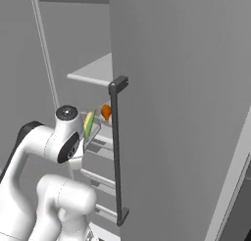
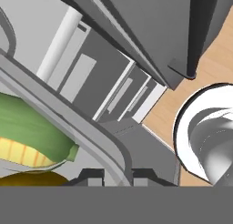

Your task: Take the meat container that has the chicken drumstick and place it on the second highest rack of the freezer. Then take the vegetable container that has the corn and lemon and place it on the highest rack of the freezer.

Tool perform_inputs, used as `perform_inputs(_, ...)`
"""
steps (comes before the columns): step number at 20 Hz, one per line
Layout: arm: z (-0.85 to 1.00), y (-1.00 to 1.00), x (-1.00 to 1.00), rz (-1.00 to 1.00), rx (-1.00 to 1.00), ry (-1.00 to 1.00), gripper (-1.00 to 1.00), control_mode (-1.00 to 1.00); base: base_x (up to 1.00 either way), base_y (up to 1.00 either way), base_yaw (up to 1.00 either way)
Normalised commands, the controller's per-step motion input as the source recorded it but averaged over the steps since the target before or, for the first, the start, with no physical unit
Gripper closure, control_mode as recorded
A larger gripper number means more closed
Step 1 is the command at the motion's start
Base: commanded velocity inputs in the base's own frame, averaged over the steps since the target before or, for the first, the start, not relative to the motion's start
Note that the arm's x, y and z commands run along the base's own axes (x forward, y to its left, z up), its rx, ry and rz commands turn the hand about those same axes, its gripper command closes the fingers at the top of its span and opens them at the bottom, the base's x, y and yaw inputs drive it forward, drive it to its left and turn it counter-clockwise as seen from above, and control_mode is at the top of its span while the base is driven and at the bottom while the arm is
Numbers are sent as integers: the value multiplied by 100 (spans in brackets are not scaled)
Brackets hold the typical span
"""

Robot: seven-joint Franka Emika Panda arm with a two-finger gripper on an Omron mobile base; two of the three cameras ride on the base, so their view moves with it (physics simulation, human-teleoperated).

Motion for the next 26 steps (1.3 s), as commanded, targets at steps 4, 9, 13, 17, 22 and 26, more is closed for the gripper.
perform_inputs(4, 46, 10, 0, -8, -12, -10, 100, -100, 9, 16, -6)
perform_inputs(9, 100, 31, 1, -20, -37, -37, 100, -100, 0, 0, 0)
perform_inputs(13, 100, 21, 27, -15, -20, -17, 100, -100, 0, 0, 0)
perform_inputs(17, 100, 0, 46, -17, -2, 1, 100, -100, 0, 0, 0)
perform_inputs(22, 100, -2, 81, -13, 0, 6, 100, -100, 0, 0, 0)
perform_inputs(26, 52, -47, 99, -3, 0, 8, 100, -100, 0, 0, 0)
